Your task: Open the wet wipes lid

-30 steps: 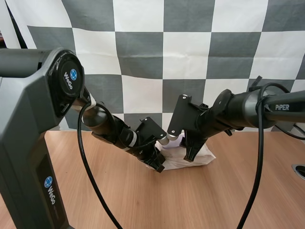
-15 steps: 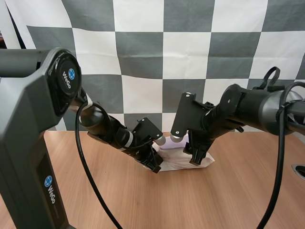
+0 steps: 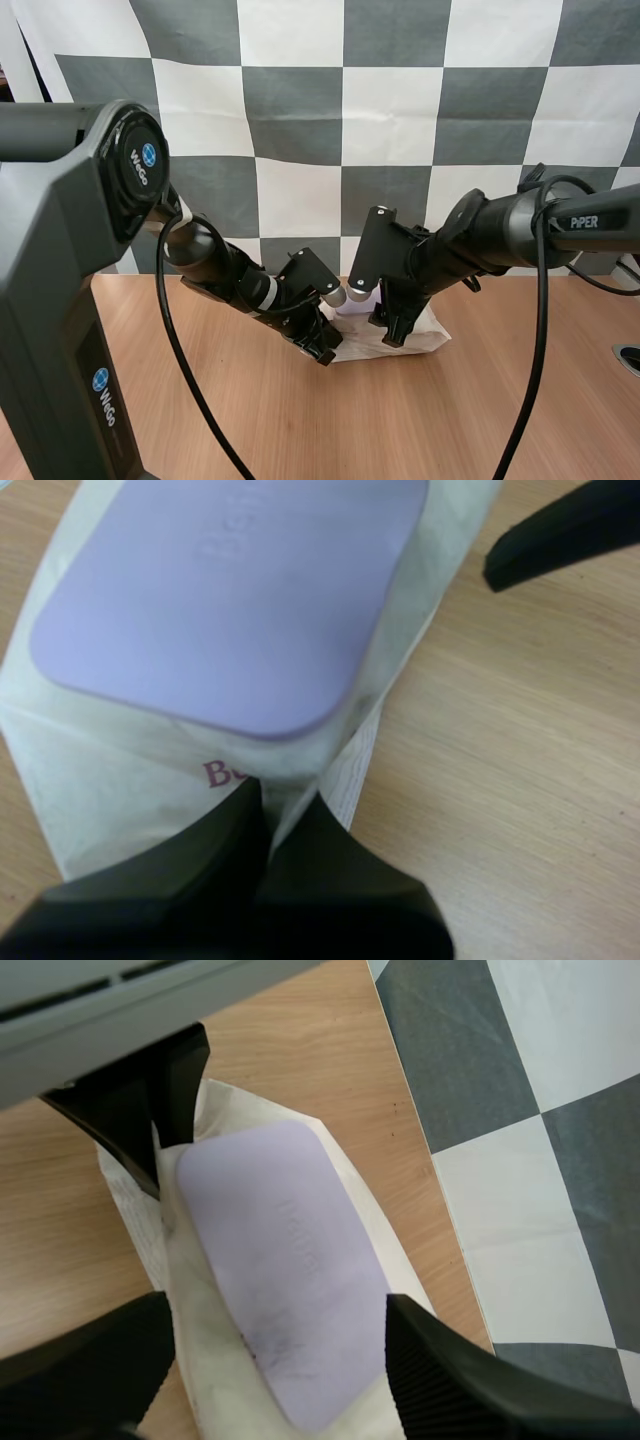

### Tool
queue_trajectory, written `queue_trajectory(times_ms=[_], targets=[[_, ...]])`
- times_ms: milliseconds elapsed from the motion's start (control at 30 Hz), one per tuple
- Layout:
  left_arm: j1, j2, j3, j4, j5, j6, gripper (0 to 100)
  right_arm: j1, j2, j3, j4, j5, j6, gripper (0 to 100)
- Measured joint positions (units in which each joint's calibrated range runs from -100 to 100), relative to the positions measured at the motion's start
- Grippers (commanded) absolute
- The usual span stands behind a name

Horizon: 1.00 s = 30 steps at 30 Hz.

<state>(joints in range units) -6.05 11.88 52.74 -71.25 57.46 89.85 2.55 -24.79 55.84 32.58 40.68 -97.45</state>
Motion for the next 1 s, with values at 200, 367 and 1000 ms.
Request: queue_trajectory(times_ms=[200, 367, 1000], targets=[[0.1, 0.0, 0.0, 0.43, 1.46, 0.37, 0, 0.0, 1.67, 0.0, 1.36, -0.47, -1.72, 100], [2.22, 0.0, 0.0, -0.46, 9.31, 2.38, 0, 0.0, 2.34, 0.0, 4.31, -1.88, -2.55, 100], [3.49, 0.0, 0.0, 0.53, 15.24, 2.47, 0, 0.0, 2.66, 0.0, 8.99, 0.32, -2.55, 0]])
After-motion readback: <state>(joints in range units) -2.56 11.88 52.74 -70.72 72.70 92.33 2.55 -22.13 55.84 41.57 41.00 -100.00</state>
